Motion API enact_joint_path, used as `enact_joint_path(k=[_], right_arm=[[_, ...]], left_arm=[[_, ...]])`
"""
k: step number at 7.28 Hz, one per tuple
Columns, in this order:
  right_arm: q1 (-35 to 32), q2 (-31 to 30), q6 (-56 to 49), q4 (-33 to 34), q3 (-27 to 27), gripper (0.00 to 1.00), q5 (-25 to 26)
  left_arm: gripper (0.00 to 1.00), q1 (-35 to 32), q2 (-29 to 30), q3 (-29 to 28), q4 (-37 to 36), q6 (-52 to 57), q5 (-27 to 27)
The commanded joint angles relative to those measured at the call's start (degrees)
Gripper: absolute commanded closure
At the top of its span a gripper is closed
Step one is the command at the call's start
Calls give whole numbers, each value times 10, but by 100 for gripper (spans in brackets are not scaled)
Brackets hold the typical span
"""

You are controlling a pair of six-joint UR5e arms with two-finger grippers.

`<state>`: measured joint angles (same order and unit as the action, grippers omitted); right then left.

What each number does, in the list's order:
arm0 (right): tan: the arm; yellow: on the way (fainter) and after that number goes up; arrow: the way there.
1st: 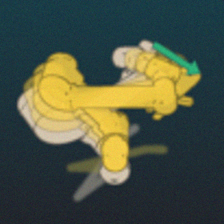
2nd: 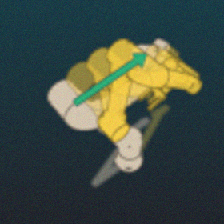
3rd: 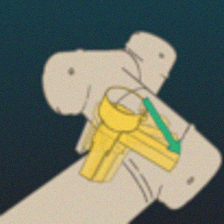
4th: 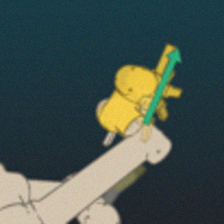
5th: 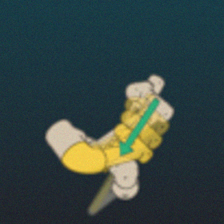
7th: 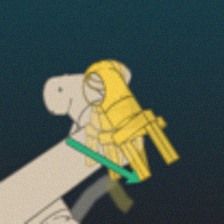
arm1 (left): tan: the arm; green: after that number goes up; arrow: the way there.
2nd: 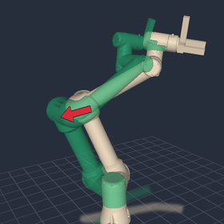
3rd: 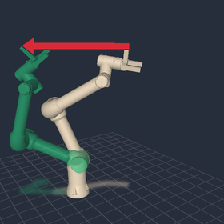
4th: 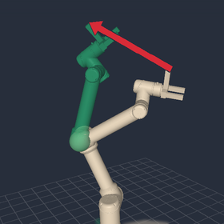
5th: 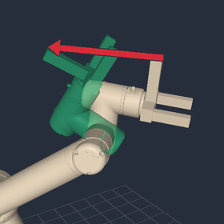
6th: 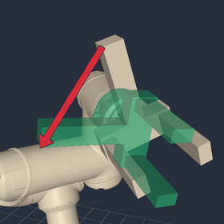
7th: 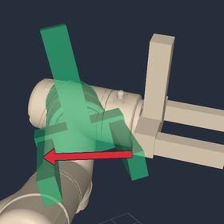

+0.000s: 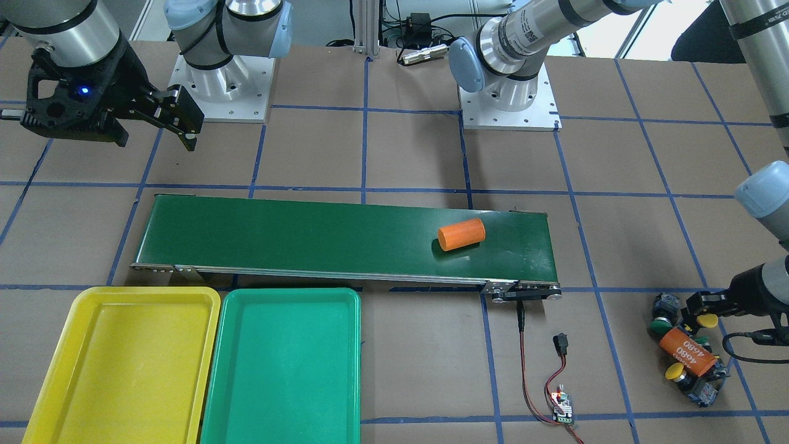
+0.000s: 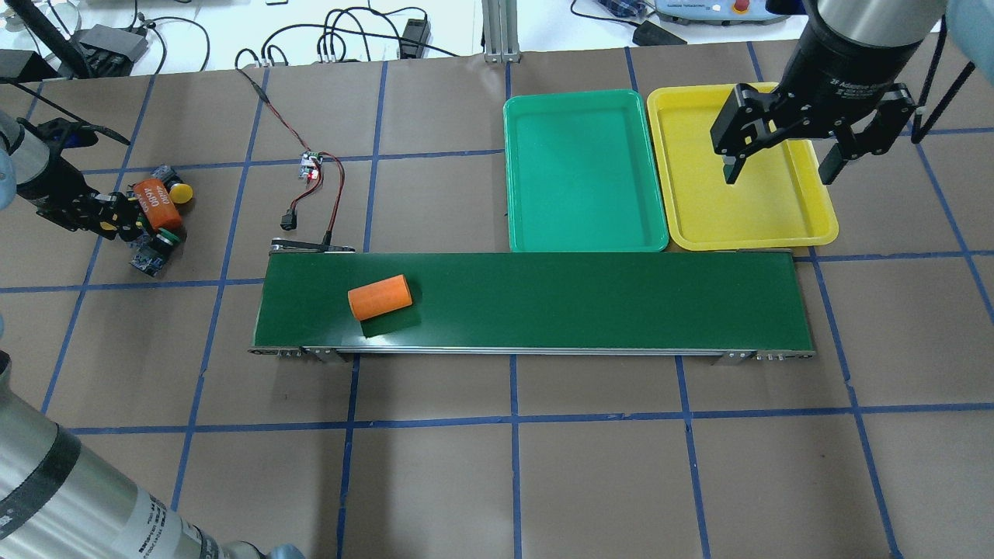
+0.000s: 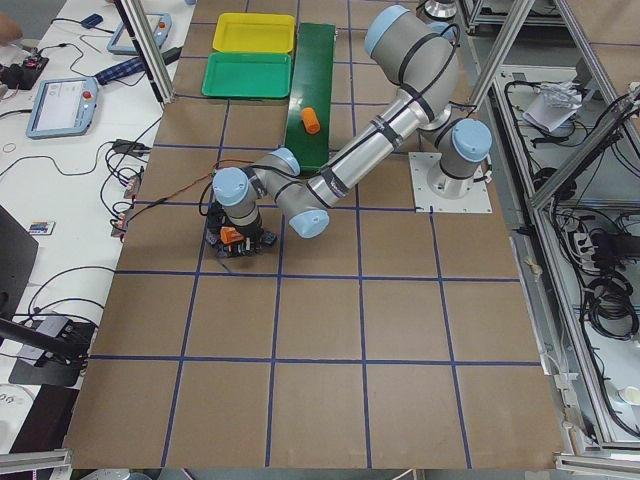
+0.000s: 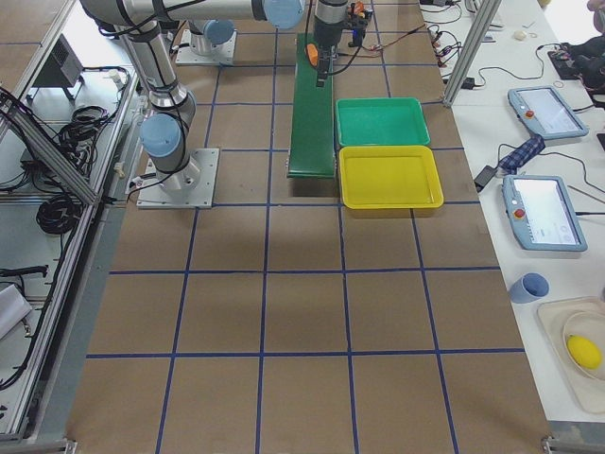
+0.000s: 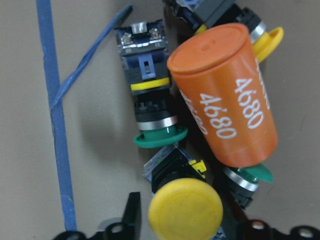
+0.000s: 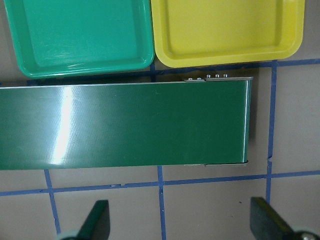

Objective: Sort buttons by color to trays
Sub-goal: 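Return the left gripper to the pile and grasp a yellow button switch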

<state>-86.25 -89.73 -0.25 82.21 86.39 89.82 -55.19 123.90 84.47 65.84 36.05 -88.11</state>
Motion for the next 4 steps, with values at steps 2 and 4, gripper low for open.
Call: enact_joint_path(k=[2, 4], right_arm=[[0, 1, 0, 0, -3, 0, 0], [0, 1, 0, 0, -3, 0, 0]], left_arm=[[100, -12, -69, 18, 60, -2, 0], [100, -54, -157, 82, 107, -43, 6]])
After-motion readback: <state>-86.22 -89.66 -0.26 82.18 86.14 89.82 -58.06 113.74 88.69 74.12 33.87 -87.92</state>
